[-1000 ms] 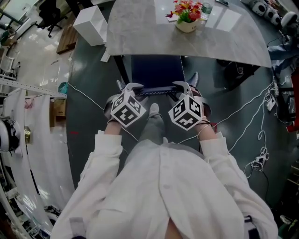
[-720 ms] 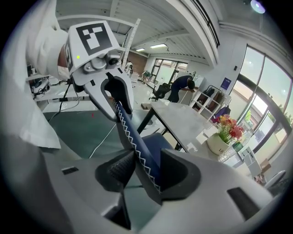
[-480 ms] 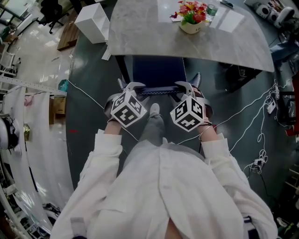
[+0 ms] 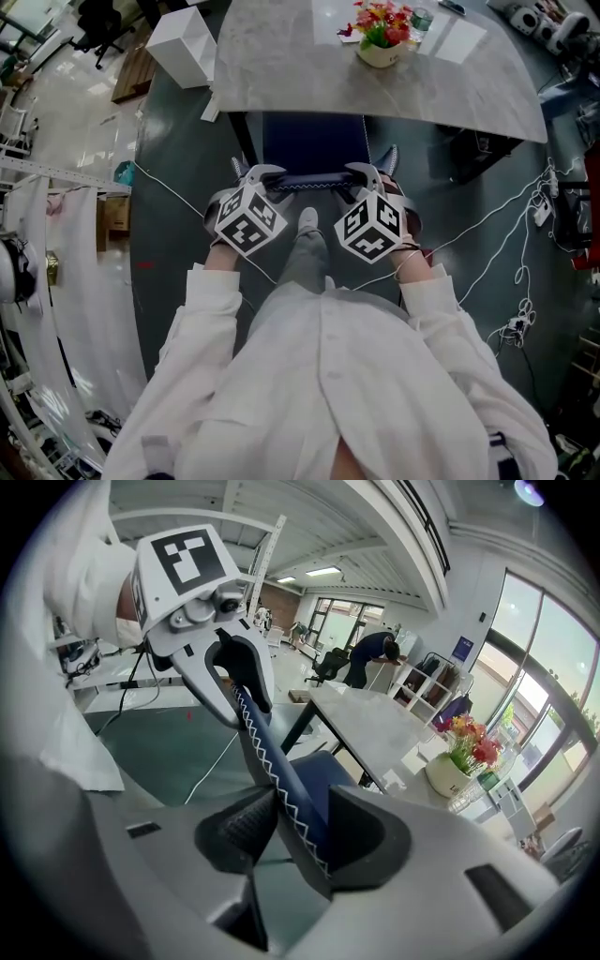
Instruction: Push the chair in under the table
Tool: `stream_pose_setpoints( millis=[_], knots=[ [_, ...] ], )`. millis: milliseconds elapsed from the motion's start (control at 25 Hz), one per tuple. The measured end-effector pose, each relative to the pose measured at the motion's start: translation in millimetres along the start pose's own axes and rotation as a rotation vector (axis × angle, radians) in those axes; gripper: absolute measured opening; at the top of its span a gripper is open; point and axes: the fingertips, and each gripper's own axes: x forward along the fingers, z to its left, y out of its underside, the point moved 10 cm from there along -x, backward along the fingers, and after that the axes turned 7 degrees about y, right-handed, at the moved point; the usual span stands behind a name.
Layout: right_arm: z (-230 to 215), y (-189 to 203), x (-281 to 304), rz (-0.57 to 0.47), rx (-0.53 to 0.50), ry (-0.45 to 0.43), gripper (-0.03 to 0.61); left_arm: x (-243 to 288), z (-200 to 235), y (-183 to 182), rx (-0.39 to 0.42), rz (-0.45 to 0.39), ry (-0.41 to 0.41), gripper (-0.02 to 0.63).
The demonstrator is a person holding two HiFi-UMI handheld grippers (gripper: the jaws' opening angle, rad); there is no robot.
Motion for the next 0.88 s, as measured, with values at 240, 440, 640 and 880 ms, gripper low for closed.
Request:
stream_pose_setpoints(
  millis=[240,440,640,880],
  knots=[
    [2,-9,6,0.001,0.002,0.01,0.167,-4,13,5,-0.002,0.008,0.024,0.152],
    [4,-16,12,-0.007,-0.001,0.026,0.167,-6,22,11,0.008,0.0,0.02,0.155],
    [3,-17,17,-0.013,-0.006,0.043,0.167,-5,28,13,0.016,-0.011,0.016,0.16],
    [-8,-24,31,-0.007,0.003,0.034,0.167,-1,47,13,0.005,-0.004,0.01,0.163]
  ],
)
